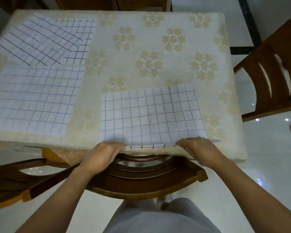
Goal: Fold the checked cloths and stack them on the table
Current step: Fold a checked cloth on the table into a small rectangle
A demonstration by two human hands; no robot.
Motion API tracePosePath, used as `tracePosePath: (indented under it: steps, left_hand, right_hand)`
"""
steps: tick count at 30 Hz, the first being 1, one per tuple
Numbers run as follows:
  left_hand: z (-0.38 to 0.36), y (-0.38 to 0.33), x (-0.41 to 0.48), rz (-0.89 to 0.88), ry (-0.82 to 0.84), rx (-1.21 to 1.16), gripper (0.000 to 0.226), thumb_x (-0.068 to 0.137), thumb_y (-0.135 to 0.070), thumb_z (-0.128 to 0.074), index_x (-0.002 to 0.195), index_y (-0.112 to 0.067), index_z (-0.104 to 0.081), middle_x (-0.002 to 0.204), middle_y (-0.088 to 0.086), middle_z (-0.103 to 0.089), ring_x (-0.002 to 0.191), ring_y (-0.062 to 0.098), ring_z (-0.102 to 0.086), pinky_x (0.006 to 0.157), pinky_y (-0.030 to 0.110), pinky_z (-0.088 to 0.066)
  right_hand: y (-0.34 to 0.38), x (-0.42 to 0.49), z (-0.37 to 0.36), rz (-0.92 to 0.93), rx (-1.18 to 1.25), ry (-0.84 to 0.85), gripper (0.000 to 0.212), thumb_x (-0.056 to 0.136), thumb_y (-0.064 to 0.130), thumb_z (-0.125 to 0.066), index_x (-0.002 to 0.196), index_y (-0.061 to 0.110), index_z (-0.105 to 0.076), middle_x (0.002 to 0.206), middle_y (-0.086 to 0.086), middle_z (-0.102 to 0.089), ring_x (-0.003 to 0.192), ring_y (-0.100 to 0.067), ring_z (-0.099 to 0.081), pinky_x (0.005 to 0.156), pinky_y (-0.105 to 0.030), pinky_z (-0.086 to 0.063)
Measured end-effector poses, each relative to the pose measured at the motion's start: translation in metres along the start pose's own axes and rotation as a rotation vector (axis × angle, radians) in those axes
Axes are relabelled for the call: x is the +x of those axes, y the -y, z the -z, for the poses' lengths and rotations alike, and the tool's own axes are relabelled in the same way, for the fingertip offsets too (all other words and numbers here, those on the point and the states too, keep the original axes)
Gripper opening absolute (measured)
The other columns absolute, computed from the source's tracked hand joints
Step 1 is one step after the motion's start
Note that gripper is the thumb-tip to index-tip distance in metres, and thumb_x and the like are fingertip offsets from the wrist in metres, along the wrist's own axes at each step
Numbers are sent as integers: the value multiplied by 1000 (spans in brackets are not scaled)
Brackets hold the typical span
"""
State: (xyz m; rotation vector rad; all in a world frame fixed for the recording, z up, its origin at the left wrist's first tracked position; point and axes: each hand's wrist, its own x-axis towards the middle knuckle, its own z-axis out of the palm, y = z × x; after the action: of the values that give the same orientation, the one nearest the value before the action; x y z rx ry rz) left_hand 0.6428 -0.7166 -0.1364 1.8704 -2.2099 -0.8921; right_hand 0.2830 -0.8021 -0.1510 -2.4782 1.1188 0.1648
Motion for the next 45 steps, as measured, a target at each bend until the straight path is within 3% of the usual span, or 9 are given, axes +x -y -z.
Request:
tracePosePath:
  steps: [4, 7, 14, 16, 20, 25, 29, 36, 45]
  left_hand:
    - [0, -25, -22, 86, -8, 24, 29, 103, -39, -42, 110, -32, -69, 103, -14, -70, 92, 0, -62, 84, 20, -49]
    - [10, -28, -13, 107, -76, 48, 28, 104, -40, -41, 103, -30, -67, 92, -12, -68, 83, 3, -62, 76, 27, -53]
    - [41, 14, 82, 98, -280, 277, 33, 93, -26, -37, 79, -18, -66, 71, 0, -66, 65, 26, -59, 57, 34, -47]
    - [44, 24, 105, 94, -318, 305, 33, 92, -23, -37, 79, -18, -66, 70, 2, -65, 62, 30, -57, 55, 33, -46]
    - [38, 50, 146, 119, -357, 336, 12, 85, 0, -64, 85, -10, -72, 68, 8, -63, 55, 33, -57, 60, 35, -53]
    - [12, 79, 176, 105, -375, 355, 27, 83, 1, -72, 109, -6, -74, 110, 12, -74, 107, 33, -70, 94, 52, -51]
    - [-4, 82, 182, 187, -371, 335, 43, 100, -28, -42, 131, -7, -63, 137, 12, -61, 131, 30, -54, 109, 55, -40]
    - [-36, 26, 161, 132, -339, 288, 63, 102, -42, -40, 158, -17, -24, 166, 6, -19, 153, 23, -18, 121, 54, -21]
    - [-73, 34, 176, 186, -215, 386, 65, 102, -57, -27, 159, -28, -16, 168, 5, -6, 155, 25, -4, 120, 59, -14]
  right_hand:
    - [2, -21, 11, 50, 17, 22, 32, 97, 25, -60, 128, 33, -59, 112, 4, -70, 97, -20, -67, 77, -30, -52]
    - [-5, -11, 23, 49, -3, 11, 42, 95, 17, -63, 134, 31, -57, 119, 4, -69, 103, -22, -68, 79, -36, -55]
    - [-40, 89, 56, 4, -95, -158, 27, 87, 3, -71, 107, 20, -71, 89, 0, -71, 81, -27, -67, 62, -33, -52]
    - [-51, 117, 59, 16, -96, -220, 21, 84, 2, -74, 99, 17, -75, 85, -3, -73, 80, -31, -69, 74, -40, -55]
    - [-70, 164, 55, -44, -101, -212, 17, 94, 15, -68, 108, 21, -76, 117, -3, -73, 119, -31, -64, 106, -60, -39]
    - [-83, 197, 34, -146, -63, -82, 27, 103, 24, -53, 124, 23, -70, 140, -1, -61, 138, -31, -48, 114, -58, -27]
    - [-82, 202, 14, -223, -43, -141, 36, 104, 30, -49, 137, 20, -60, 147, -7, -54, 141, -33, -43, 113, -58, -30]
    - [-19, 175, -17, -248, -4, -228, 61, 103, 52, -28, 155, 20, -33, 162, -10, -28, 151, -31, -23, 120, -54, -24]
    - [-25, 184, -56, -286, -134, -154, 70, 101, 64, -22, 160, 31, -5, 169, -3, 0, 155, -27, 1, 123, -55, -11]
